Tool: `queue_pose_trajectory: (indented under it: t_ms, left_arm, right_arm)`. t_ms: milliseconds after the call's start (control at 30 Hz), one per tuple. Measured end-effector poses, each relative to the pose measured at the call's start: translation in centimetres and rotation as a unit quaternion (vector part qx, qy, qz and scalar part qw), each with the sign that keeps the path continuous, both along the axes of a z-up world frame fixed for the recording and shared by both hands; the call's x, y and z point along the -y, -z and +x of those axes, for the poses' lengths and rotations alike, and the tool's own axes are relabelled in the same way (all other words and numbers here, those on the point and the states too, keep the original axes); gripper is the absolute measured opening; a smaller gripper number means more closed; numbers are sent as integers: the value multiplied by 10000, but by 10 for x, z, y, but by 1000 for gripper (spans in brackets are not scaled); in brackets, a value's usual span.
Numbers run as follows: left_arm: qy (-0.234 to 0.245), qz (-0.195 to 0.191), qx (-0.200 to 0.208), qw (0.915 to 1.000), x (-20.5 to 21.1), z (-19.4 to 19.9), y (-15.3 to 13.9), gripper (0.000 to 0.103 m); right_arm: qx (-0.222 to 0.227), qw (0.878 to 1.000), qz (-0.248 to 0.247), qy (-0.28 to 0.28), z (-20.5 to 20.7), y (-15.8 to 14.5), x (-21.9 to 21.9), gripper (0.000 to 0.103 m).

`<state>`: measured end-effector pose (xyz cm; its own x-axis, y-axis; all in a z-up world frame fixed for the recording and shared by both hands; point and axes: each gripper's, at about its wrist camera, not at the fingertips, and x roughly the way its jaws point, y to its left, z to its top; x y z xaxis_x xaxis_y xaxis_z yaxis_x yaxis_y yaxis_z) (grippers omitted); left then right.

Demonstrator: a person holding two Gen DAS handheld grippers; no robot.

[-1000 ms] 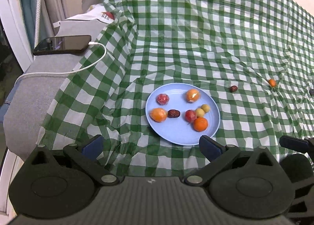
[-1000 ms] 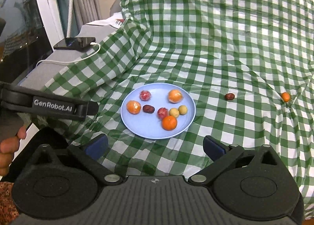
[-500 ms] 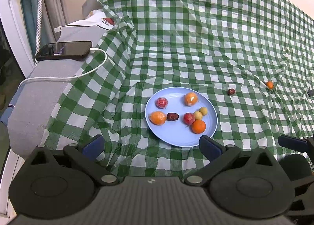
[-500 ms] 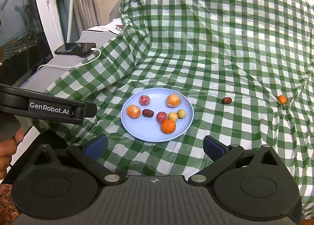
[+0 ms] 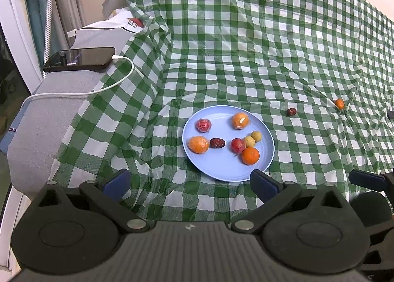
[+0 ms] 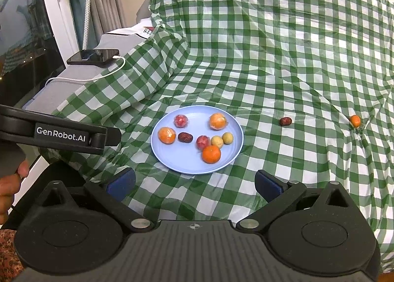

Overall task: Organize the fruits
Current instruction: 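Withdraw both open tools from the plate and hold above it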

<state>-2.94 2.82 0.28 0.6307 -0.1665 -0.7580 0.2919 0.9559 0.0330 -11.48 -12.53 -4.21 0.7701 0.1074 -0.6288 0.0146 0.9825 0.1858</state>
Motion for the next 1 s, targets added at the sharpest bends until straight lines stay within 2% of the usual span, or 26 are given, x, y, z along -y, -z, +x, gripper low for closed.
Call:
queue_pose_trajectory:
  t_ms: [1000]
  left_arm:
    - [14, 39, -52, 10000, 8, 8, 2, 103]
  right_arm:
    - [-131, 9999, 109, 25, 8, 7, 11, 102]
